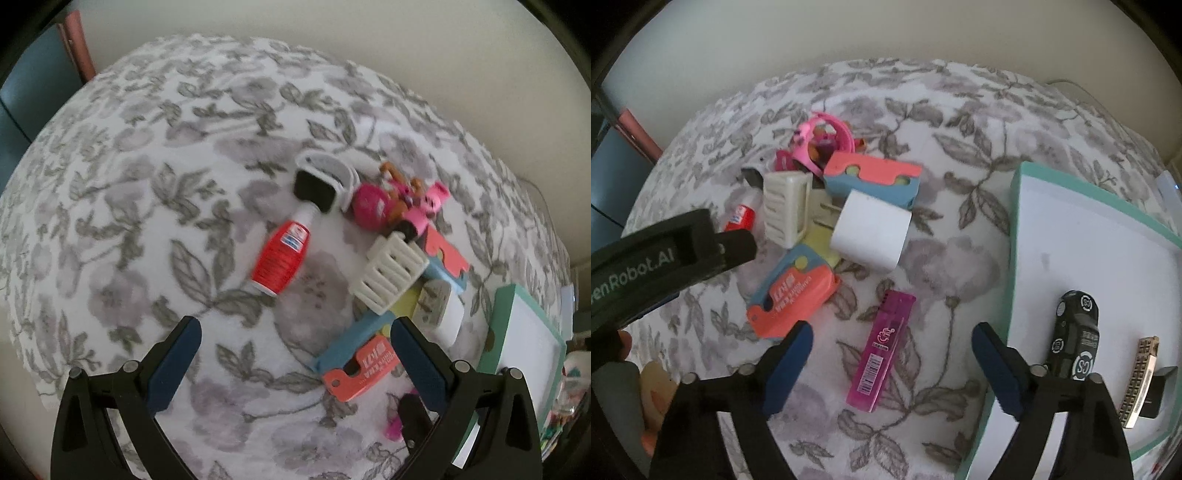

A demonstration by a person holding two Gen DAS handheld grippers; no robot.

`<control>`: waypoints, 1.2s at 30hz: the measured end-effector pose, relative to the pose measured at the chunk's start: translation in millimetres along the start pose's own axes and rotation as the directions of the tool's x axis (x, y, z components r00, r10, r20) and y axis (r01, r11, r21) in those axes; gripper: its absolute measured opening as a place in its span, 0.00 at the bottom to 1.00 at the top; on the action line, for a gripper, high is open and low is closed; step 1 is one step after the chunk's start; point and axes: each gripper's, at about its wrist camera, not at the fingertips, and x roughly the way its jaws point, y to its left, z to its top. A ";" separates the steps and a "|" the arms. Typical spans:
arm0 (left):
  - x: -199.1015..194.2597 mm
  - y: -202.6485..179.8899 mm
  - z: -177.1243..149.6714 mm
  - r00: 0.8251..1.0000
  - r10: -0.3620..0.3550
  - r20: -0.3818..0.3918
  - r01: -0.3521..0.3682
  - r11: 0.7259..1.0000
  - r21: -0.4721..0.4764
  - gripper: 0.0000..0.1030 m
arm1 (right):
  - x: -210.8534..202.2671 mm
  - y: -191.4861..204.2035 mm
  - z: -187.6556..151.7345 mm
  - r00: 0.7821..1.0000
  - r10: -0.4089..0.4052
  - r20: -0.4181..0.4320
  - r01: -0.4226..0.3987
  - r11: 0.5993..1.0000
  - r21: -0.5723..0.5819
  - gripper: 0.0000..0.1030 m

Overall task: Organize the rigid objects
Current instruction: 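Move both tools back over the item cluster toward the pink lighter, then grasp the pink lighter with the right tool while the left tool grasps the orange-blue box cutter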

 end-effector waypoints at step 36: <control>35.6 -94.1 -24.3 0.997 -0.011 -0.080 0.036 0.949 0.313 0.54 | 3.9 -23.2 -5.4 0.997 -0.067 -0.036 0.068 0.998 0.015 0.32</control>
